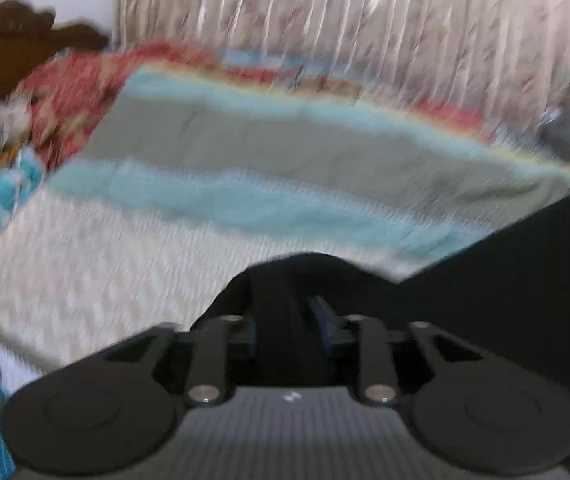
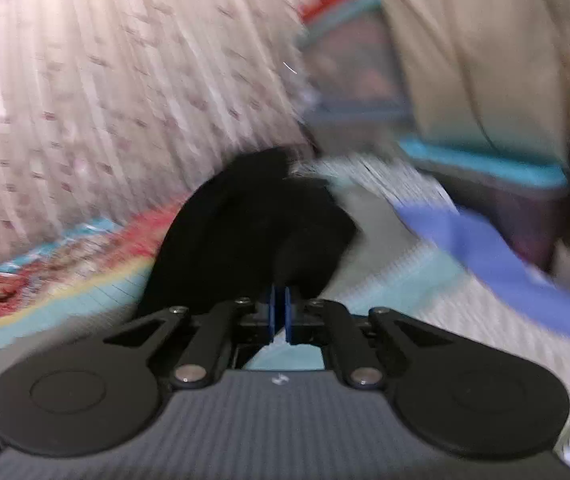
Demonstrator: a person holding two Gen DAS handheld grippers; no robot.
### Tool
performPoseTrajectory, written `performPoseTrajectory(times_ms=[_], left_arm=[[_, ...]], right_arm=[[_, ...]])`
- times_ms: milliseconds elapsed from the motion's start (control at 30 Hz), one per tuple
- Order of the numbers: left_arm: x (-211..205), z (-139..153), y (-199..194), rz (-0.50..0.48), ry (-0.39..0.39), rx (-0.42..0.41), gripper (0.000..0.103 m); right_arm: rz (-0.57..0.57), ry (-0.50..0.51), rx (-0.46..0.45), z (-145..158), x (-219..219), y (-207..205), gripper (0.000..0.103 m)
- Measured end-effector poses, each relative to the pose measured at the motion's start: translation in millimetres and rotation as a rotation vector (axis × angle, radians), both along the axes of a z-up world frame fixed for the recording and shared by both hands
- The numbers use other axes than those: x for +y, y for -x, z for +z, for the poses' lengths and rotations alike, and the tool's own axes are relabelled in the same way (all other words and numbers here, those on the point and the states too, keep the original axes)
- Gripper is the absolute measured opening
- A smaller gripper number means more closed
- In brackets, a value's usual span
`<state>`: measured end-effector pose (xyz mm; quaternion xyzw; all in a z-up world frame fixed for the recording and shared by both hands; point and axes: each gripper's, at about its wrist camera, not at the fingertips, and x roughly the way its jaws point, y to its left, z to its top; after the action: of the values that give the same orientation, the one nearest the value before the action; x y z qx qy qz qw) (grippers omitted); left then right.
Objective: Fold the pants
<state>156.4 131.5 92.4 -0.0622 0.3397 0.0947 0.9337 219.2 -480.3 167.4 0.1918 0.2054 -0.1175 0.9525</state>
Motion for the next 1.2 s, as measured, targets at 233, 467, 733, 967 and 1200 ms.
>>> performPoseTrajectory(times_ms=[233,467,733,967,1200], left_arm=[[-7.5,-13.2,24.2,-0.033,0.005,0.092,0.058],[46.5,5.9,104.7,0.045,0.138,0.044,0.074],[74.8,-24.0,196.5,0.154,0.243,0.099,0.074],[88.4,-31.5,246.9,0.188,0.306,0.081,0.074],[108.5,-42.0,274.4,0.219,0.374,0.049,0.075]], right_arm=[[-0.054,-0.052,0.35,-104.3,-15.7,32.2,0.041],[0.128,-0.052,0.283,-97.0,3.5,118.1,0.043],[0.992,0.227,0.134,-35.6,209.4,198.5,0.074],[1.517,0.598,0.191,-81.7,397.8,262.5,0.082],[1.369,0.887,0.284,-135.6,463.5,223.7,0.012]])
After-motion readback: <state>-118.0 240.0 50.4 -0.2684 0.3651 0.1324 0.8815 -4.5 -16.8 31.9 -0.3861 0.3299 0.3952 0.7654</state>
